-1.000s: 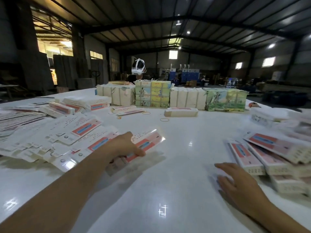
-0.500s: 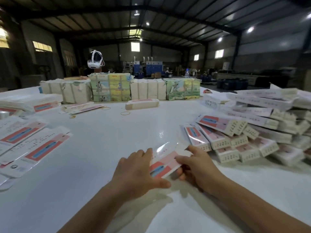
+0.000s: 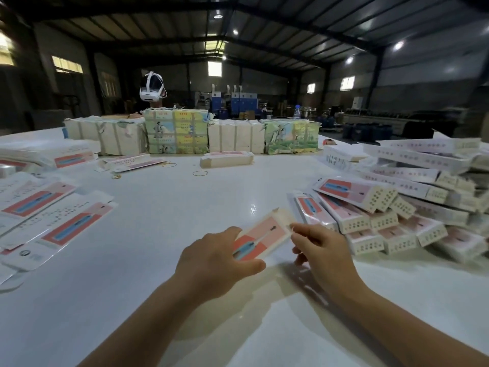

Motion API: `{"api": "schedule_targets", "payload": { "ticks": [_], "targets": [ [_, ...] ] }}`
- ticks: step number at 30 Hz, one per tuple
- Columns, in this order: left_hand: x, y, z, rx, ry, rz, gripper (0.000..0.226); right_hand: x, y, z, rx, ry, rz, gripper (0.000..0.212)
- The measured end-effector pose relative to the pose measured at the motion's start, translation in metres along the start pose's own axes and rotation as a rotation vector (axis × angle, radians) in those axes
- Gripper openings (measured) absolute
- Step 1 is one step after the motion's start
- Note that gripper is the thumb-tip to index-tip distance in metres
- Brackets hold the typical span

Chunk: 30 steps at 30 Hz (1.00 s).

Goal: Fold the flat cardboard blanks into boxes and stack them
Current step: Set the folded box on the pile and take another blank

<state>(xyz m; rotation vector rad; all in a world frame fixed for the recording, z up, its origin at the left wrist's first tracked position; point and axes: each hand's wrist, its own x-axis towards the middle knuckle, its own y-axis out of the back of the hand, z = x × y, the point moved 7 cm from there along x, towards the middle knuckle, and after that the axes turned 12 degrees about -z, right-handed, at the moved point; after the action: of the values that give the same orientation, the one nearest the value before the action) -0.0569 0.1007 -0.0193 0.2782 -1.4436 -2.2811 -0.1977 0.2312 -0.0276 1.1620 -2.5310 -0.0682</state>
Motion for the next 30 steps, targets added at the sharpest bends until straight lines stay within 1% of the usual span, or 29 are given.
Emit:
{"api": "schedule_targets", "payload": {
  "ticks": [2,5,8,10,13,16,19,20,22,24,26,28,30],
  "targets": [
    [0.001,-0.004,-0.001,-0.058,0.009,-0.018,0.051,0.000,-0.003,-0.001,0.008,0.028,-0.003,0.021],
    [0.002,-0.005,-0.002,-0.119,0.014,-0.037,0.051,-0.002,-0.010,-0.006,-0.030,0.061,-0.053,0.024],
    [0.003,-0.006,-0.001,-0.132,-0.006,-0.049,0.045,-0.003,-0.015,-0.009,-0.071,0.088,-0.082,0.030],
    [0.004,-0.006,-0.001,-0.111,-0.021,-0.053,0.041,-0.004,-0.016,-0.010,-0.075,0.078,-0.090,0.031],
    [0.005,-0.007,-0.002,-0.103,-0.023,-0.064,0.043,-0.004,-0.017,-0.008,-0.083,0.040,-0.106,0.028],
    [0.005,-0.008,-0.003,-0.084,-0.024,-0.074,0.048,-0.004,-0.015,-0.007,-0.045,0.005,-0.109,0.026],
    [0.005,-0.009,-0.001,-0.056,-0.035,-0.078,0.044,-0.003,-0.013,-0.006,-0.001,-0.015,-0.103,0.029],
    [0.004,-0.009,-0.001,-0.042,-0.034,-0.083,0.044,-0.002,-0.013,-0.005,0.030,-0.034,-0.109,0.032],
    [0.003,-0.010,-0.001,0.016,-0.028,-0.093,0.045,-0.001,-0.014,0.002,0.054,-0.095,-0.125,0.049],
    [0.003,-0.010,0.000,0.105,-0.029,-0.091,0.046,0.000,-0.016,0.006,0.010,-0.157,-0.154,0.060],
    [0.002,-0.009,0.003,0.191,-0.032,-0.069,0.046,0.000,-0.019,0.008,-0.046,-0.200,-0.188,0.059],
    [0.001,-0.010,0.004,0.210,-0.031,-0.067,0.048,-0.002,-0.021,0.009,-0.101,-0.225,-0.217,0.050],
    [0.001,-0.011,0.004,0.199,-0.028,-0.071,0.046,-0.002,-0.020,0.008,-0.093,-0.227,-0.210,0.038]
  ]
}}
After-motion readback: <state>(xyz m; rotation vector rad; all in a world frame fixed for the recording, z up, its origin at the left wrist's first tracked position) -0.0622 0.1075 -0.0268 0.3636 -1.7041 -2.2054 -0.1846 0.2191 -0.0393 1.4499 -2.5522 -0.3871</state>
